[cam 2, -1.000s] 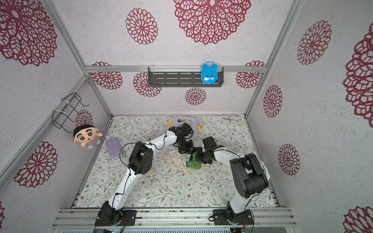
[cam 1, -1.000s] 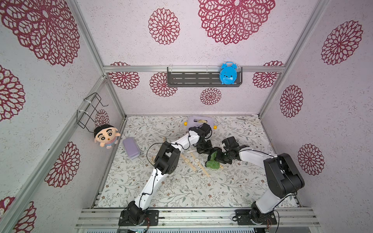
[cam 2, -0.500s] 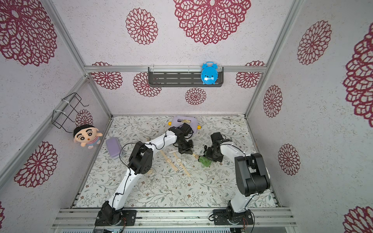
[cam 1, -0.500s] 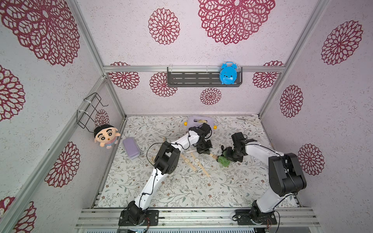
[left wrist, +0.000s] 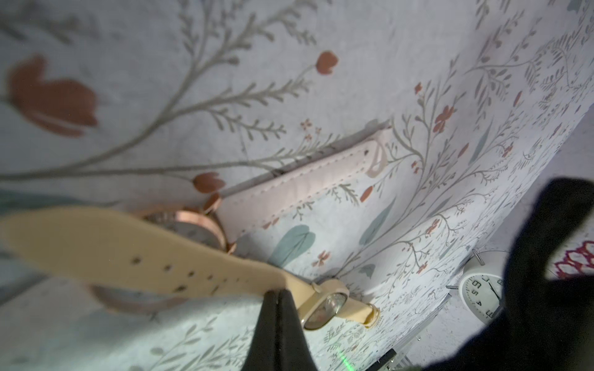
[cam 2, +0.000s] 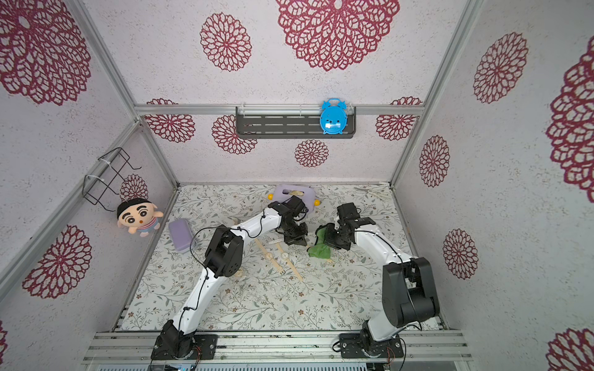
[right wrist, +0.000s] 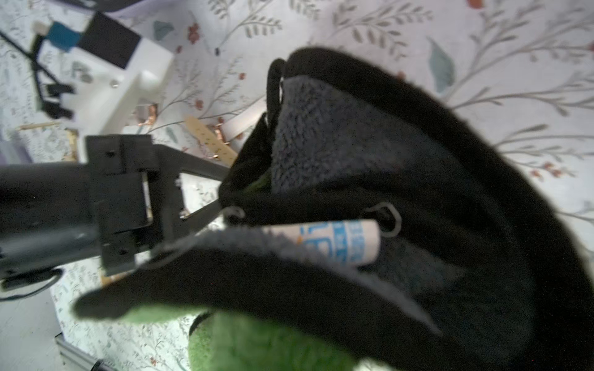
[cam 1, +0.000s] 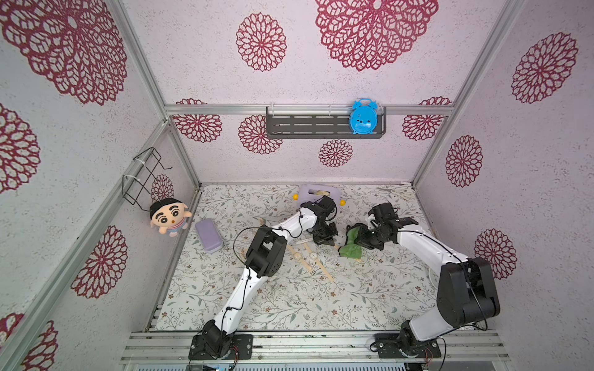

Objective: Wipe the watch dial
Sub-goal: Wipe the dirt from the watch dial.

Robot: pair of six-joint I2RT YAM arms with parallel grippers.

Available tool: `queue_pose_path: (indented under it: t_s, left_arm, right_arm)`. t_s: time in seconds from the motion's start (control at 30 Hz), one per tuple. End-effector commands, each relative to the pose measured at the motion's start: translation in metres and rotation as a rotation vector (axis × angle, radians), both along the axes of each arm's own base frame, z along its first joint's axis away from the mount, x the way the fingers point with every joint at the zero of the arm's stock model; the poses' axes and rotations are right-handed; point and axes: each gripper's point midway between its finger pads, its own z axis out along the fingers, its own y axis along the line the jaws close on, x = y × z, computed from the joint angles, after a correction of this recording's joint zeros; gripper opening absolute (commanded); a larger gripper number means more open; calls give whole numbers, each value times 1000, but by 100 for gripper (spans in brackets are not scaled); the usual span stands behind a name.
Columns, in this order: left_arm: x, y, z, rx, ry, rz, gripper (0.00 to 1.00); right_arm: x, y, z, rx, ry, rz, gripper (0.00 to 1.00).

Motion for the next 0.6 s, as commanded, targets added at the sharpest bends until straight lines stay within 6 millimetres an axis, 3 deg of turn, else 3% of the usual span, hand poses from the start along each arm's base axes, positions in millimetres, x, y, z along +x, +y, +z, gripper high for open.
queue_pose_path:
  t_s: [0.0,0.2,0.37,0.57]
  left_arm:
    - [0,23,-49,119,32,18,0]
    - [2,26,-47,117,32,23,0]
    - [4,28,-48,119,34,29,0]
    - [6,29,-48,116,33,35,0]
  right_arm:
    - [6,26,4,76,-23,62,0]
    - [5,24,-35,13,37,48,0]
    - [-7,-2,-81,-152,157,11,0]
    - [-18,-28,-100,-304,233,-18,0]
